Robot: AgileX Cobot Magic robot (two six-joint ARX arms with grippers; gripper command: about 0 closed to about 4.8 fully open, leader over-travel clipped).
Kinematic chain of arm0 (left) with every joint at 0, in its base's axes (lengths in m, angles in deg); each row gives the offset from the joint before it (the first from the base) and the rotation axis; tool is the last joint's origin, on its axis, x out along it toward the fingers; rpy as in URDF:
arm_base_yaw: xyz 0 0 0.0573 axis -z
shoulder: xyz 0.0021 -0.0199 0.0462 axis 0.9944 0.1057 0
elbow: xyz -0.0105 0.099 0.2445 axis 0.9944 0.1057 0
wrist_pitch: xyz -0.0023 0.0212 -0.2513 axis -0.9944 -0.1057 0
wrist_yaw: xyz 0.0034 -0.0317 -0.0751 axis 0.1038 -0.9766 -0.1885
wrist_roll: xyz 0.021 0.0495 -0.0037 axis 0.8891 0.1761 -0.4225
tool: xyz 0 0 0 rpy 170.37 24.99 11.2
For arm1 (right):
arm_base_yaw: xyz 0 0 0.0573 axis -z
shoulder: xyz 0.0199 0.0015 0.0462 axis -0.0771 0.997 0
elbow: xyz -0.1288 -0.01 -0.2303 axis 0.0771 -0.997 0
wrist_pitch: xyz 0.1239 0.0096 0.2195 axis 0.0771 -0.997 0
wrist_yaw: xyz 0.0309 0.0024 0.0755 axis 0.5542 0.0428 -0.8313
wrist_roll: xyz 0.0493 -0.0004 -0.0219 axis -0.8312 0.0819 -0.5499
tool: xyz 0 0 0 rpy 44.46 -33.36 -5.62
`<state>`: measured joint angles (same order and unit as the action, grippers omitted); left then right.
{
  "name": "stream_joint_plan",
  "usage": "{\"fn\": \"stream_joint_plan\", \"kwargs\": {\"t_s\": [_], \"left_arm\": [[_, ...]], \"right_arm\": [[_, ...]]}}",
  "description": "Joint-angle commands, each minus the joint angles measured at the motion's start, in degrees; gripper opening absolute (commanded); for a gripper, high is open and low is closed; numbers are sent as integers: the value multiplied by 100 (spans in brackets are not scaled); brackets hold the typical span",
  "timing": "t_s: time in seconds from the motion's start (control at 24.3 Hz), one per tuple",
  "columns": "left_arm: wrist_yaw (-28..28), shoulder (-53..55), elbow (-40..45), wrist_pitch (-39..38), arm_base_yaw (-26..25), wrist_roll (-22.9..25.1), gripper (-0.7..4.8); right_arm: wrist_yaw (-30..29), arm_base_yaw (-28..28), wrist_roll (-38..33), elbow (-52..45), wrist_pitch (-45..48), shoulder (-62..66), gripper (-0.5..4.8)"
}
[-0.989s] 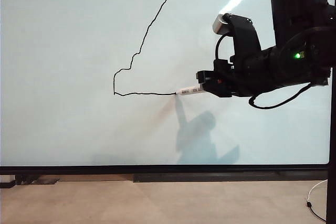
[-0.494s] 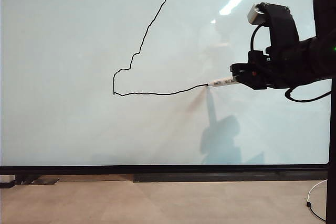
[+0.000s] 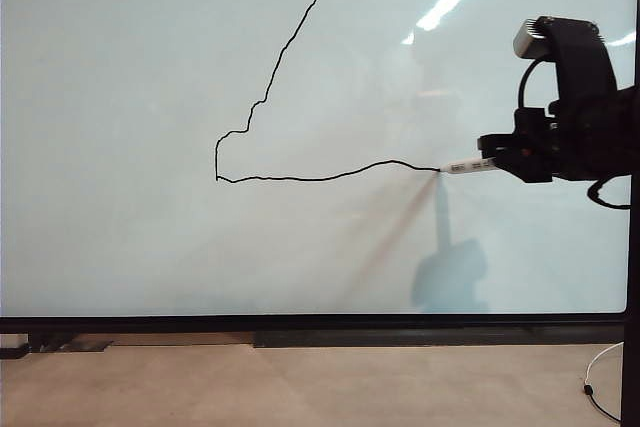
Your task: Pick up the pen on the shelf to the right of the whiteboard and draw a triangle.
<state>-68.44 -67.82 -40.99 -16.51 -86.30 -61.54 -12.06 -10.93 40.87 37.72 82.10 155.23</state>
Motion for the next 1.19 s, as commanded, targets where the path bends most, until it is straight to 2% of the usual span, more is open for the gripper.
{"fn": "stream_joint_plan", "kwargs": {"t_s": [0.04,0.45,0.7,1.07,1.11,1.19], "left_arm": [[-13,0,-20,61,2,4,-5],[-13,0,-20,63,2,4,-5],[-13,0,-20,63,2,4,-5],[-15,0,-20,63,2,4,-5],[-13,0,-20,63,2,4,-5],[-13,0,-20,63,2,4,-5]], "right_arm": [[94,214,-28,-28,188,-74,-5],[-149,719,-90,-280,435,-144,-5],[-249,675,-256,-446,529,-380,-5],[-92,-334,-195,-487,267,-1370,-5],[-92,-597,-192,-369,267,-1453,-5],[-94,-765,-195,-127,216,-1464,-5]]}}
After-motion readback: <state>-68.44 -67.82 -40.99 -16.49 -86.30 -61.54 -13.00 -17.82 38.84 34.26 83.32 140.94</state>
